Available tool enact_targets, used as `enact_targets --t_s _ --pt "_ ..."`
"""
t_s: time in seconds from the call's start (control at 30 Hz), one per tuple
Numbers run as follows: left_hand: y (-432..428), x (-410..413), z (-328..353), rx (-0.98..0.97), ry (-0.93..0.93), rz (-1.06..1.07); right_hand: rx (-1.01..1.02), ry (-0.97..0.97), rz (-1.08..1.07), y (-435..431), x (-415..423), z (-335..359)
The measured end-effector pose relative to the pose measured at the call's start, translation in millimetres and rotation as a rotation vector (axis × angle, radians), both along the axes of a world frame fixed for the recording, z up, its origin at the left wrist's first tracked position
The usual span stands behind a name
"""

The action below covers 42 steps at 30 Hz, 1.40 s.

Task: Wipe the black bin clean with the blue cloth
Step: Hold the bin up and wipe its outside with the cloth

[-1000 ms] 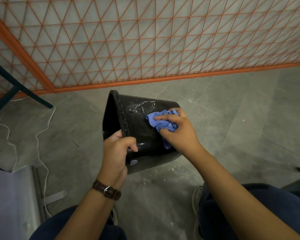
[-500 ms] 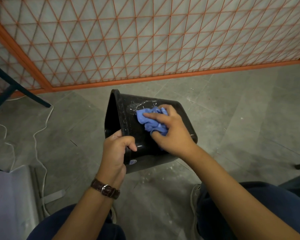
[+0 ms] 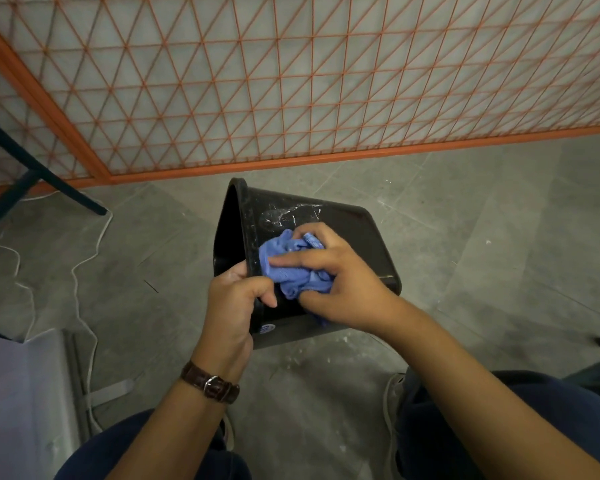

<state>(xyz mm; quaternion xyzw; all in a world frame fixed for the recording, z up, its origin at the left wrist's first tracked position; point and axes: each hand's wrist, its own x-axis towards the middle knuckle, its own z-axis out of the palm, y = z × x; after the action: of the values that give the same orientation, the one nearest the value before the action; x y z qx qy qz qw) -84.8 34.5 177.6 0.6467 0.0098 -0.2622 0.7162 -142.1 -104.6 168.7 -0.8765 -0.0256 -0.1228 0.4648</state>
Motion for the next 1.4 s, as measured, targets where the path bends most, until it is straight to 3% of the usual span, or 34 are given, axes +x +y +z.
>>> enact_targets --t_s 0.1,0.2,0.3,0.43,0.53,0.67,0.77,0.97,1.17,1.27,1.4 --pt "-1 0 0 -0.013 0.027 -0.013 0.127 0.034 -0.073 -11 1 5" --pt "-4 -1 0 -0.014 0.031 -0.024 -0.024 -0.002 -0.184 -8 4 -1" --pt "-1 -1 0 -0.002 0.005 -0.022 -0.113 -0.04 -0.062 3 0 -4" --pt "4 3 1 -0.019 -0.006 -0.027 0.026 -0.02 0.065 -8 -1 6" --pt "2 3 2 -0.022 0.018 -0.039 0.081 0.01 -0.061 -20 0 8" --pt "-1 -3 6 -0.012 -0.033 -0.081 -0.17 0.014 -0.224 -10 0 1" --pt "0 -6 8 0.028 -0.078 -0.108 -0.27 0.05 -0.173 2 -2 3" --pt "2 -3 3 0.001 -0.017 -0.046 -0.256 0.001 0.006 -1 -5 9" --pt "4 2 2 -0.037 0.014 -0.02 -0.063 0.083 0.102 -19 -9 22" --pt "6 6 3 -0.056 0.018 -0.027 -0.013 0.12 -0.014 -37 -11 22" --pt "10 5 7 -0.057 -0.051 -0.111 -0.148 0.148 -0.432 -56 -11 13"
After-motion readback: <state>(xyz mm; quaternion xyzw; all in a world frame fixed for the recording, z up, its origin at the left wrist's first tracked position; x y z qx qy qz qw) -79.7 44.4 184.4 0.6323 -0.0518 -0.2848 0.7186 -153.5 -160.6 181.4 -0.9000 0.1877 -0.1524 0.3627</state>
